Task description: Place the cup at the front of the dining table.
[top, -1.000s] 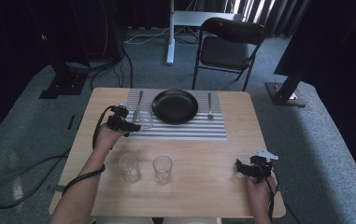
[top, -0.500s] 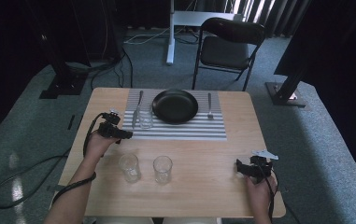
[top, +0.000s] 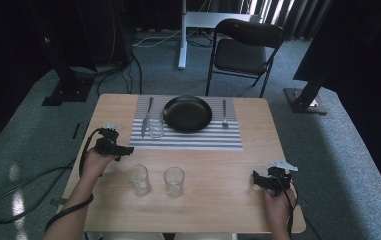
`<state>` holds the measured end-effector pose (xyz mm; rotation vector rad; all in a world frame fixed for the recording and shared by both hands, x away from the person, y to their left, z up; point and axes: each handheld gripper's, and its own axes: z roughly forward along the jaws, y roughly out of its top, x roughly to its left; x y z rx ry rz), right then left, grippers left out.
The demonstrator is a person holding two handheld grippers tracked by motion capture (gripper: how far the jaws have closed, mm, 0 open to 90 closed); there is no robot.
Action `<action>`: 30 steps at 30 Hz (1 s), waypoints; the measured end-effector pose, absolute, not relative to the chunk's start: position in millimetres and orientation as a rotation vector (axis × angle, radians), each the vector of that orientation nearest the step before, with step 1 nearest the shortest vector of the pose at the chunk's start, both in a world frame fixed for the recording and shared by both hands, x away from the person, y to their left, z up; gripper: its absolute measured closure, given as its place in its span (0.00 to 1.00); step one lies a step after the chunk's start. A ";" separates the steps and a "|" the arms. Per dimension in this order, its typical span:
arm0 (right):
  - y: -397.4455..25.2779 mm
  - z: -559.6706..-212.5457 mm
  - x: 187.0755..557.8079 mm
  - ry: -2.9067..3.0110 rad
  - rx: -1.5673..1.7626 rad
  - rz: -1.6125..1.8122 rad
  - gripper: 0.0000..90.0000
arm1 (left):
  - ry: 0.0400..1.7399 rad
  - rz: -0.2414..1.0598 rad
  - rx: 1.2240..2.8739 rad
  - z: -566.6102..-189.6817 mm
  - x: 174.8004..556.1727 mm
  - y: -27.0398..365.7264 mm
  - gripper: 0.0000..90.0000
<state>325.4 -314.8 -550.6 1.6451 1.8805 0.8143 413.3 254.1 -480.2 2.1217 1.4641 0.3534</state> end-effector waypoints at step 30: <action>-314.8 -550.6 325.4 1.881 1.645 0.814 0.14 | 1.470 0.386 2.066 -497.1 349.1 292.0 0.20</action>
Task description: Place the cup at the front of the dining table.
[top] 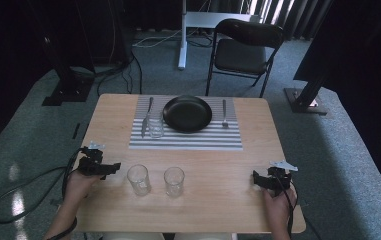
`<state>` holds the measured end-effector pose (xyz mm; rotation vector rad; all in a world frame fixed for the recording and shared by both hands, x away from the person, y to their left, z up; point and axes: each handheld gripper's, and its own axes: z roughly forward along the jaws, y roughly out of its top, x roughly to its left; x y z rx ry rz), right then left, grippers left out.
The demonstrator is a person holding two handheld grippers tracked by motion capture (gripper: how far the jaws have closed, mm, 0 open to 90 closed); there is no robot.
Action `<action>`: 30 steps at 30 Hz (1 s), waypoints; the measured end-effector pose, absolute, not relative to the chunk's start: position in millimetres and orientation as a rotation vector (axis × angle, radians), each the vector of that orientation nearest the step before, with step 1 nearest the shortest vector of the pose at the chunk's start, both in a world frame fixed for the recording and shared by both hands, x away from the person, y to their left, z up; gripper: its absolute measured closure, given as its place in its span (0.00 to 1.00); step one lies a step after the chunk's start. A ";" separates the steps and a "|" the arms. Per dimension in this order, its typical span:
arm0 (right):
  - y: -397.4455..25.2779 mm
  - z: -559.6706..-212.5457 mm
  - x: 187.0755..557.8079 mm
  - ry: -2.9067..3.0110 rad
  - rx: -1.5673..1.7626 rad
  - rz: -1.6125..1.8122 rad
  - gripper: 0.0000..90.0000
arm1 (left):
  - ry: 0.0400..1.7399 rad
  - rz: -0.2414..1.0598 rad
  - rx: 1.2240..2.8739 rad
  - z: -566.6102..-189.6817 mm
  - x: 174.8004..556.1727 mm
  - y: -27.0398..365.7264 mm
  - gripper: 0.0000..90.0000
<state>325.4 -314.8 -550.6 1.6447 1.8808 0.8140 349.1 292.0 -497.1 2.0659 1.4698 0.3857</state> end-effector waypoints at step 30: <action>-314.6 -550.5 325.4 1.880 1.648 0.814 0.14 | 1.626 0.714 1.819 -522.0 264.5 337.2 0.20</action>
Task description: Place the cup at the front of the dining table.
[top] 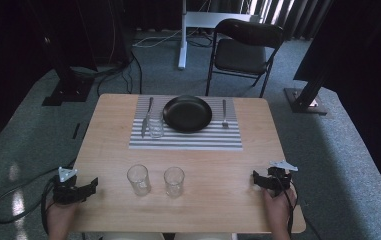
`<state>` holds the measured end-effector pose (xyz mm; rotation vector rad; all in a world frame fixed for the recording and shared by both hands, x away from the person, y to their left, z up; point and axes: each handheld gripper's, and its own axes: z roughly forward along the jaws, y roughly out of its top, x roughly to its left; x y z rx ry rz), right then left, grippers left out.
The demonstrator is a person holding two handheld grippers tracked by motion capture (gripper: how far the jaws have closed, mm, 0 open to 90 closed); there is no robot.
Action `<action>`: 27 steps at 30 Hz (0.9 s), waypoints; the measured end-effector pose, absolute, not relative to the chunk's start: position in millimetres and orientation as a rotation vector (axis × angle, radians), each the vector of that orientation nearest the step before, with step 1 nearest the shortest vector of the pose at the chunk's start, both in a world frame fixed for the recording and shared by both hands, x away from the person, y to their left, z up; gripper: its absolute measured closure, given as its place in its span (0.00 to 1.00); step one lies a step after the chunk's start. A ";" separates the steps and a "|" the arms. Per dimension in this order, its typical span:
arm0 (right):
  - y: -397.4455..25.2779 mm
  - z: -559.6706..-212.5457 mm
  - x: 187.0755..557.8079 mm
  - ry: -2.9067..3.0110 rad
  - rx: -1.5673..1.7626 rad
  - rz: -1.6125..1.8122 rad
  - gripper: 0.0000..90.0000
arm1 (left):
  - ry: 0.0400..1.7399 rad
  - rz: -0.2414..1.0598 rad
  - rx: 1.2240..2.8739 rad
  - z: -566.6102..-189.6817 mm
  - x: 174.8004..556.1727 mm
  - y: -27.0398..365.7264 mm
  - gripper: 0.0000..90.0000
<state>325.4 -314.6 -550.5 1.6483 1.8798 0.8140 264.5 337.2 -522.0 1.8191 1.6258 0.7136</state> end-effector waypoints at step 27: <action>-314.7 -550.5 325.5 1.879 1.647 0.814 0.14 | 1.703 0.725 1.800 -545.3 267.3 339.5 0.18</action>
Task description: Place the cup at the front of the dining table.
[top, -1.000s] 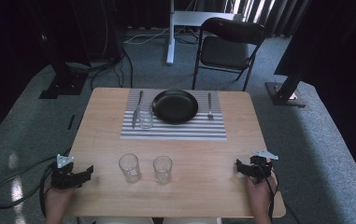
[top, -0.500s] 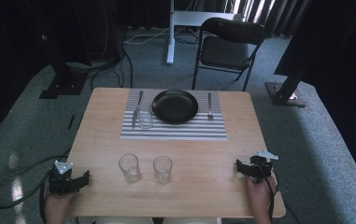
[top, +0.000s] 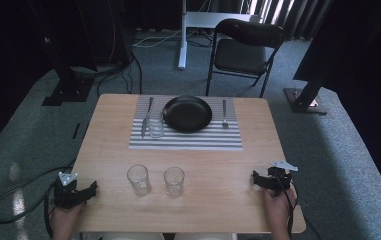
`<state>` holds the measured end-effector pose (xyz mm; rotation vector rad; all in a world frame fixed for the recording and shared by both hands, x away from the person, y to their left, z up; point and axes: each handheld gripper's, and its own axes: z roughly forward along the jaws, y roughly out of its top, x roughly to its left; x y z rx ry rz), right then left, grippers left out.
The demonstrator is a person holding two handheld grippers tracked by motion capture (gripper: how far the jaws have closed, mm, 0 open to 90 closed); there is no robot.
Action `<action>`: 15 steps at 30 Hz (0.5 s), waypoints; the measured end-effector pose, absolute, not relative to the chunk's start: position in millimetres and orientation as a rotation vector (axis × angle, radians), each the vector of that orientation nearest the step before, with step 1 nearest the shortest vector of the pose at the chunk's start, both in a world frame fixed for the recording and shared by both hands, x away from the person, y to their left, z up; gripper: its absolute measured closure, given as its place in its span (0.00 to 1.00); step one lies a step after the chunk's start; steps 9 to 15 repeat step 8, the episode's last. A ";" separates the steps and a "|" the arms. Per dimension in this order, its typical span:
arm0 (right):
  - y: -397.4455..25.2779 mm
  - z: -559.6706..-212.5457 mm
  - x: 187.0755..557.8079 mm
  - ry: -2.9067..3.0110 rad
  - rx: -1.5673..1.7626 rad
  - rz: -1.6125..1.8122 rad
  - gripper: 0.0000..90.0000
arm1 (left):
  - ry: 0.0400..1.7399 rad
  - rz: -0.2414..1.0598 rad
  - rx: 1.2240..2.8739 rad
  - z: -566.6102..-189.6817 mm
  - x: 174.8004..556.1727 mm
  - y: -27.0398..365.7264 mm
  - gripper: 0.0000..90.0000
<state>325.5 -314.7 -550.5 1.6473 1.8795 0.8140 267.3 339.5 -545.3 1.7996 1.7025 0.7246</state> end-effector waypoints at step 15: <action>-314.3 -550.4 325.4 1.864 1.664 0.808 0.13 | 1.707 0.727 1.794 -545.3 268.1 338.9 0.18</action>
